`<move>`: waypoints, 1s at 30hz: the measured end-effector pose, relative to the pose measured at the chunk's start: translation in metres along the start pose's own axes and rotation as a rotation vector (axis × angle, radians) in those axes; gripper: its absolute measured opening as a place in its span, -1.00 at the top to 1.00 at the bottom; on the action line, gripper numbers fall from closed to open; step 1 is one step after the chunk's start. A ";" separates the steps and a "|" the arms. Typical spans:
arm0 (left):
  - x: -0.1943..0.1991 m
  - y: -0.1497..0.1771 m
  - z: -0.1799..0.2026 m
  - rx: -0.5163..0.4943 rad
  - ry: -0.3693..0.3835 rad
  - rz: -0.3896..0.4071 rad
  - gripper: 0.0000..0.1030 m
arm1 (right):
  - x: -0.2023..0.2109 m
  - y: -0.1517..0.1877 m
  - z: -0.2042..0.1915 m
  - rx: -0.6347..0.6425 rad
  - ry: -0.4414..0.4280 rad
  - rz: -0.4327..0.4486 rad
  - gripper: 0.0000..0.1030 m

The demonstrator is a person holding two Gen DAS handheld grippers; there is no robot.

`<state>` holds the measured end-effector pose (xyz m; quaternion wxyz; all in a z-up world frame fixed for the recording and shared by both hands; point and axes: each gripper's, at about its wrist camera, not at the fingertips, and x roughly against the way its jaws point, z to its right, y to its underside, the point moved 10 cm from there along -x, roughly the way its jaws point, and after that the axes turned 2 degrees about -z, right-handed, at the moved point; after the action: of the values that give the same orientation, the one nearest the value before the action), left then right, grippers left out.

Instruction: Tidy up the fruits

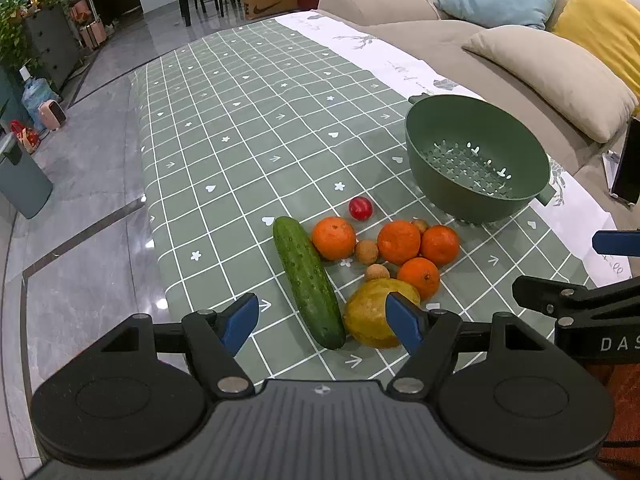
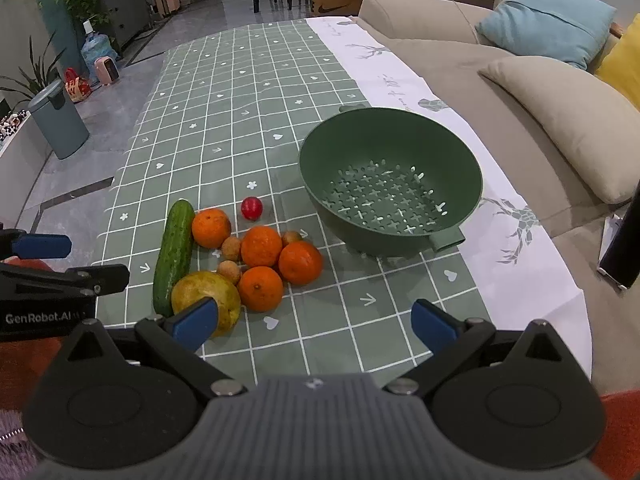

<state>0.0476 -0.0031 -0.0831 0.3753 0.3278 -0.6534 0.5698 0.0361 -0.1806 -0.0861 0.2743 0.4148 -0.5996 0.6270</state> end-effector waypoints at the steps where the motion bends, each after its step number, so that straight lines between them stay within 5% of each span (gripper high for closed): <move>1: 0.000 0.000 0.001 -0.002 0.001 -0.001 -0.65 | 0.000 0.000 0.000 -0.001 0.002 0.000 -0.91; 30: 0.001 -0.002 0.003 -0.011 -0.002 -0.002 -0.65 | -0.001 0.002 0.002 -0.025 -0.008 -0.029 -0.91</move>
<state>0.0483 -0.0065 -0.0811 0.3772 0.3270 -0.6564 0.5656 0.0352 -0.1827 -0.0876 0.2862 0.4224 -0.6024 0.6138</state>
